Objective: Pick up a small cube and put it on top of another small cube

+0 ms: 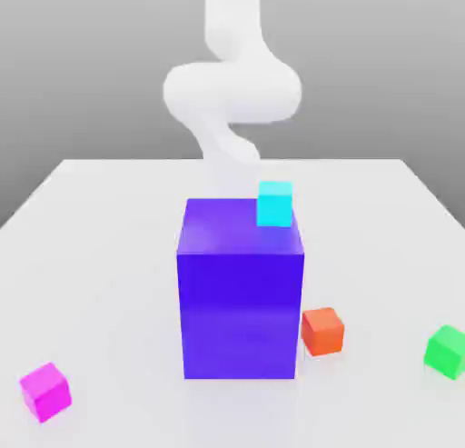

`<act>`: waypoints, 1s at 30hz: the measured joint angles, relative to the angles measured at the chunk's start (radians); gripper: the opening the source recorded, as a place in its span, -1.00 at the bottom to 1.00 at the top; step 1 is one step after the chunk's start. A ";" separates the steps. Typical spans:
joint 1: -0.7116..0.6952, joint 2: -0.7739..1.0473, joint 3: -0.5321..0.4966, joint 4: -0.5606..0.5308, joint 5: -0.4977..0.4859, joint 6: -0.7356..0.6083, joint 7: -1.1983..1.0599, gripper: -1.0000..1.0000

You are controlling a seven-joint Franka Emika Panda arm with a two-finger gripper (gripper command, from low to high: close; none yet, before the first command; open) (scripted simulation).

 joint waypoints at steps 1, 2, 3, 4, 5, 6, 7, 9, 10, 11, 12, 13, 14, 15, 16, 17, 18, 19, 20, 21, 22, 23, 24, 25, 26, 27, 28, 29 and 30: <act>-0.006 0.039 -0.012 -0.004 0.005 0.014 0.004 0.00; -0.012 0.077 -0.024 -0.007 0.011 0.027 0.007 0.00; -0.017 0.114 -0.036 -0.011 0.017 0.041 0.010 0.00; -0.023 0.151 -0.047 -0.014 0.022 0.054 0.013 0.00; -0.029 0.187 -0.059 -0.018 0.028 0.067 0.016 0.00; -0.034 0.223 -0.070 -0.022 0.034 0.080 0.018 0.00; -0.040 0.259 -0.081 -0.025 0.041 0.093 0.020 0.00; -0.053 0.332 -0.104 -0.032 0.054 0.118 0.025 0.00; -0.059 0.368 -0.115 -0.036 0.061 0.131 0.027 0.00; -0.066 0.404 -0.125 -0.039 0.069 0.144 0.028 0.00; -0.073 0.441 -0.135 -0.042 0.076 0.157 0.030 0.00; -0.080 0.477 -0.146 -0.046 0.084 0.170 0.031 0.00; -0.087 0.513 -0.156 -0.049 0.092 0.183 0.032 0.00; -0.094 0.549 -0.166 -0.053 0.100 0.196 0.034 0.00; -0.102 0.586 -0.175 -0.056 0.108 0.208 0.035 0.00; -0.116 0.622 -0.184 -0.060 0.116 0.221 0.036 0.00; -0.129 0.659 -0.191 -0.063 0.124 0.234 0.037 0.00; -0.145 0.695 -0.197 -0.067 0.132 0.247 0.038 0.00; -0.160 0.731 -0.202 -0.070 0.139 0.259 0.040 0.00; -0.170 0.768 -0.206 -0.074 0.146 0.272 0.042 0.00; -0.178 0.804 -0.211 -0.077 0.152 0.285 0.044 0.00; -0.186 0.840 -0.217 -0.081 0.158 0.298 0.047 0.00; -0.194 0.876 -0.223 -0.084 0.163 0.311 0.051 0.00; -0.203 0.912 -0.229 -0.088 0.168 0.324 0.054 0.00; -0.213 0.948 -0.236 -0.091 0.172 0.337 0.058 0.00; -0.223 0.984 -0.242 -0.094 0.177 0.351 0.061 0.00; -0.234 1.020 -0.237 -0.091 0.190 0.372 0.055 0.00; -0.247 1.056 -0.224 -0.085 0.205 0.397 0.045 0.00; -0.261 1.093 -0.209 -0.078 0.223 0.423 0.032 0.00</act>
